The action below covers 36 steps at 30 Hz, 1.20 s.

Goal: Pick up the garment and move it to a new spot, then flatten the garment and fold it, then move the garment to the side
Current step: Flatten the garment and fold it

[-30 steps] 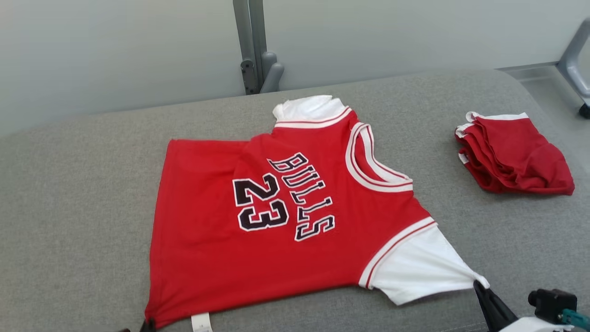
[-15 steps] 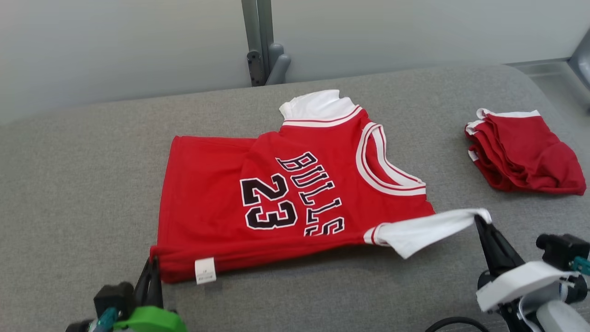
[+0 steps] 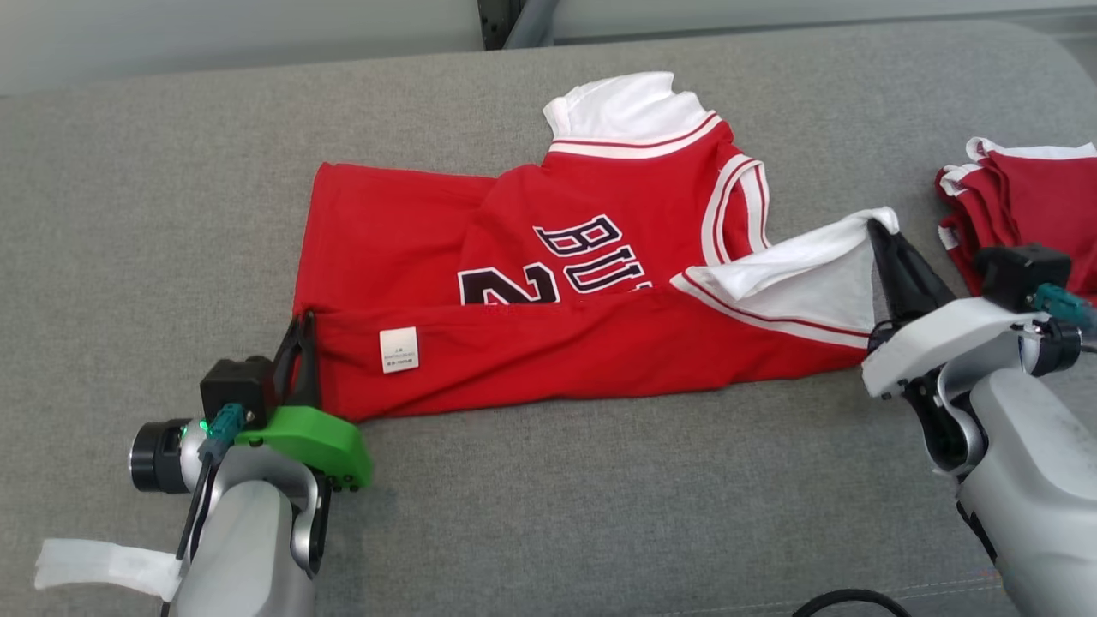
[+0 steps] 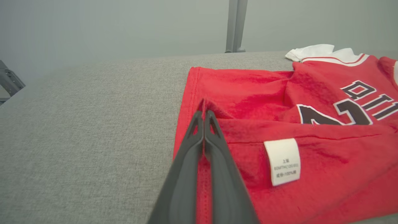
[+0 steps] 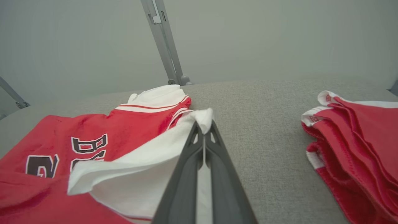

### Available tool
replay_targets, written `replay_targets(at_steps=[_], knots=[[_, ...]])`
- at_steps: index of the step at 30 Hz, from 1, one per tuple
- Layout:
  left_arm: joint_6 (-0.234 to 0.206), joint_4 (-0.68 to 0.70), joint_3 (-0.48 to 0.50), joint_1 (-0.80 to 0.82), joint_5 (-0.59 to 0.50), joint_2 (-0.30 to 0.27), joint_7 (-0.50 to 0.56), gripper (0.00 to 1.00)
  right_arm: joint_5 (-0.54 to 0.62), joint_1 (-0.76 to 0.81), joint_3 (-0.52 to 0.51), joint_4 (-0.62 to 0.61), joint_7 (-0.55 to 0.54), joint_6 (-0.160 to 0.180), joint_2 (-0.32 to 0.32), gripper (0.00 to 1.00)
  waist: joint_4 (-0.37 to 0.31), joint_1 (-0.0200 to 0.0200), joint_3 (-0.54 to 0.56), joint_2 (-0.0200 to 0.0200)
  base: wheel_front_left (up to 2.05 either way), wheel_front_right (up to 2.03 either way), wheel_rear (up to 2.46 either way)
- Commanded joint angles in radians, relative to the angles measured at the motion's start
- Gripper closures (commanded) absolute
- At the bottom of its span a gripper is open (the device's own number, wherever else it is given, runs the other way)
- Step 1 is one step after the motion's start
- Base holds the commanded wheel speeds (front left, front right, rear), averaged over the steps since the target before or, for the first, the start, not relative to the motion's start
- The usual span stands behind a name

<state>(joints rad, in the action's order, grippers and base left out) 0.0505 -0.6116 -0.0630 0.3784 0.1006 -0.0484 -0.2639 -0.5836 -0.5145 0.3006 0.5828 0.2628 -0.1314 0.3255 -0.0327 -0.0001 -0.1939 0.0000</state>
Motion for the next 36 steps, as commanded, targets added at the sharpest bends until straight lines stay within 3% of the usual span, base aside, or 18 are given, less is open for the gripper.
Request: replay_targets(at_steps=[1, 12, 13, 14, 15, 20, 25, 36], knots=[[-0.012, -0.009, -0.001, 0.032, 0.004, -0.005, 0.000, 1.00, 0.015, -0.027, -0.008, 0.024, 0.002, 0.002, 0.000, 1.00, 0.023, 0.0001, -0.062, 0.0000, 0.00, 0.00, 0.00], [-0.043, -0.053, -0.030, 0.144, 0.010, -0.005, 0.000, 1.00, 0.070, -0.170, -0.021, 0.142, 0.002, 0.002, -0.021, 1.00, 0.042, 0.0001, -0.146, 0.0000, 0.00, 0.00, 0.00], [-0.047, -0.049, -0.031, 0.150, 0.011, -0.005, 0.000, 1.00, 0.065, -0.177, -0.018, 0.147, 0.002, 0.002, -0.024, 0.77, 0.043, 0.0001, -0.149, 0.0000, 0.00, 0.00, 0.00], [-0.054, -0.040, -0.030, 0.154, 0.011, -0.005, 0.000, 0.70, 0.054, -0.182, -0.018, 0.154, 0.002, 0.002, -0.028, 0.00, 0.043, 0.0001, -0.151, 0.0000, 0.00, 0.00, 0.00], [-0.057, -0.032, -0.030, 0.154, 0.013, -0.005, 0.000, 0.02, 0.047, -0.188, -0.018, 0.151, 0.002, 0.002, -0.031, 0.00, 0.043, 0.0001, -0.153, 0.0000, 0.00, 0.00, 0.00], [-0.091, 0.044, -0.010, 0.106, 0.037, -0.005, 0.000, 0.00, 0.062, -0.151, -0.070, 0.068, 0.002, 0.002, -0.015, 0.00, 0.038, 0.0001, -0.138, 0.0000, 0.00, 0.00, 0.00], [-0.103, 0.143, 0.014, -0.009, 0.054, -0.005, 0.000, 0.00, 0.069, 0.028, -0.134, -0.041, 0.002, 0.002, -0.031, 0.00, 0.024, 0.0001, -0.101, 0.0000, 0.00, 0.00, 0.00], [-0.100, 0.150, 0.000, -0.106, 0.082, -0.005, 0.000, 0.00, 0.031, 0.171, -0.125, -0.004, 0.002, 0.002, -0.070, 0.00, 0.013, 0.0001, -0.092, 0.0000, 0.00, 0.00, 0.00]])
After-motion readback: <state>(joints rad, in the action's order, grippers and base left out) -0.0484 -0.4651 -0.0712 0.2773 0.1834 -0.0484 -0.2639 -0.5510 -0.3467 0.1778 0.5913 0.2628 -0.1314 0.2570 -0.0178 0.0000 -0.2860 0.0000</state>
